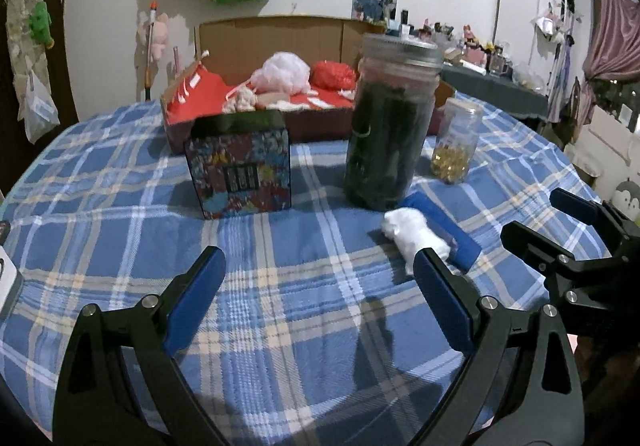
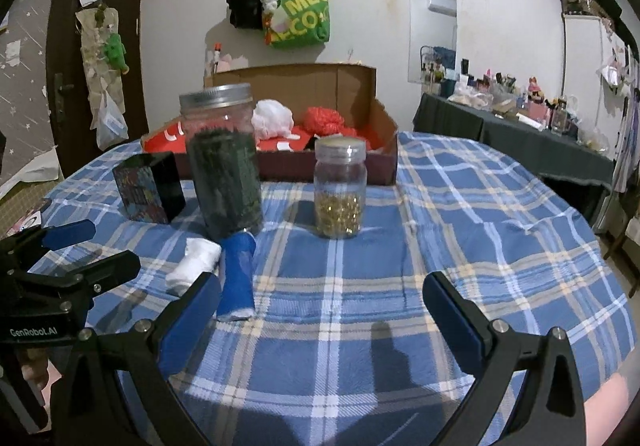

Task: Organize soft objects
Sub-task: 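Withdraw both tools from the box back over the table, then grasp the white cloth roll with the left tool while the right tool grasps the blue sponge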

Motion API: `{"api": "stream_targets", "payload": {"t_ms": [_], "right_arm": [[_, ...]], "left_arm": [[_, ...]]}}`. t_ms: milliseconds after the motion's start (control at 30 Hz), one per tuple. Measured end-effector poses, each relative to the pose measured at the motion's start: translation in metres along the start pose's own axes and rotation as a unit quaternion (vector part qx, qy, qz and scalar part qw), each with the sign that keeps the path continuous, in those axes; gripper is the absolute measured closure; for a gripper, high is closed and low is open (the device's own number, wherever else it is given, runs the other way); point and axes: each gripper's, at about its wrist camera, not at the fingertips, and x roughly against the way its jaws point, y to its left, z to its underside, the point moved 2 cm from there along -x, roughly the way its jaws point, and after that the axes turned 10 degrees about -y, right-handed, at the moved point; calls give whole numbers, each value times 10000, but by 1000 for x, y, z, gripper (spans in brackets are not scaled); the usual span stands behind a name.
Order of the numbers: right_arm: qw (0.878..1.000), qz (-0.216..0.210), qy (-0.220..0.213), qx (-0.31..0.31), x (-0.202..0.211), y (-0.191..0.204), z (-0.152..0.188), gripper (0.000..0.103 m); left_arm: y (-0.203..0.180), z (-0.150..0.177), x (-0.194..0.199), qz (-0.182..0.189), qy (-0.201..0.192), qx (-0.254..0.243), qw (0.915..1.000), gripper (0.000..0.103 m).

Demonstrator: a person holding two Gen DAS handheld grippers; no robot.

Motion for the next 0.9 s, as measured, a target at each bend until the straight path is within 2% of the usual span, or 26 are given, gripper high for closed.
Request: {"api": "stream_targets", "payload": {"t_ms": [400,733,900], "right_arm": [[9977,-346,577,67,-27,6,10,0],[9884,-463,1302,629,-63,29,-2,0],[9835,-921,1431,620,-72,48,-7,0]], "left_arm": [[13,-1,-9,14,296,8,9996,7],[37,-3,-3,-75,364,-23,9993,7],[47,-6,-3,-90,389,70,9992,7]]}}
